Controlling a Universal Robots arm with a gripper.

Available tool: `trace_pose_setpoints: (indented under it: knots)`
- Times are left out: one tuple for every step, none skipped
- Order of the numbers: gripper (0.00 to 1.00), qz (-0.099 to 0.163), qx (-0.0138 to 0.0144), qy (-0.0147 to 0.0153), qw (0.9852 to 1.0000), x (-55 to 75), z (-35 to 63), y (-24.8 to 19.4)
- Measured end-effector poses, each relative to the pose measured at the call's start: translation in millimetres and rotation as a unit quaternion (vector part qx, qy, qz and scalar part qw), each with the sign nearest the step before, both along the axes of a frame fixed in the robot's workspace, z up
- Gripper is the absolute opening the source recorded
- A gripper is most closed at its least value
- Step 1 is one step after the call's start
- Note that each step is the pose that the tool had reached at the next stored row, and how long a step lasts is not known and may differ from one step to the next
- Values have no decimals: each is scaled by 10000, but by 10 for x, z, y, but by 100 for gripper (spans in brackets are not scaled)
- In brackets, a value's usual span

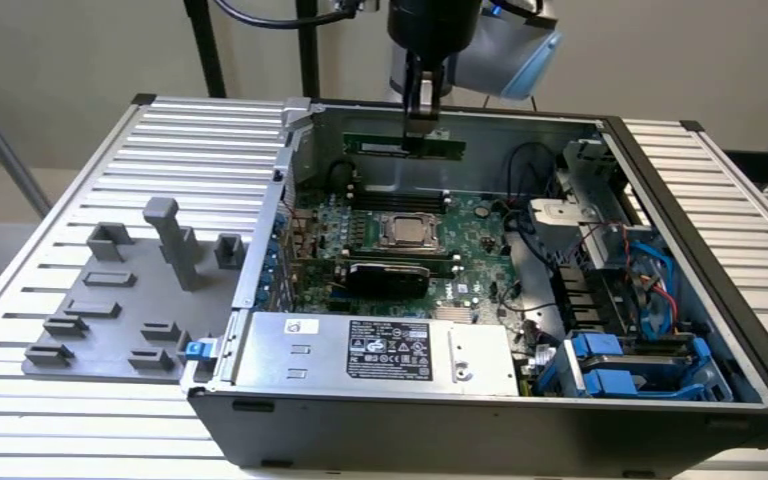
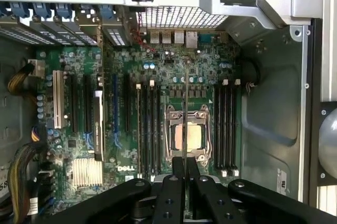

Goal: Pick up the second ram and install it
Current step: 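Pick up the second ram and move it above second insertion slot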

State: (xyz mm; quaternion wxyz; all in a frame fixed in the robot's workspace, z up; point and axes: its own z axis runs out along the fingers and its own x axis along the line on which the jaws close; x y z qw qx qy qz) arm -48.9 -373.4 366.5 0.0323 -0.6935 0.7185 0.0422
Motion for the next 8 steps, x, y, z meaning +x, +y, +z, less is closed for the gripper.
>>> trace_pose_setpoints:
  knots:
    - [14, -1, -1, 0, 10000, 9, -18, 1]
    - [14, -2, -1, 0, 10000, 18, -35, 1]
    - [14, -2, 0, 0, 10000, 29, -54, 1]
    - [14, -2, 0, 0, 10000, 39, -71, 1]
    - [14, -2, 0, 0, 10000, 51, -91, 1]
    - [14, -2, -1, 0, 10000, 61, -109, 0]
    - [14, -2, 0, -1, 10000, 69, -127, 1]
    - [14, -2, 0, -2, 10000, 72, -145, 1]
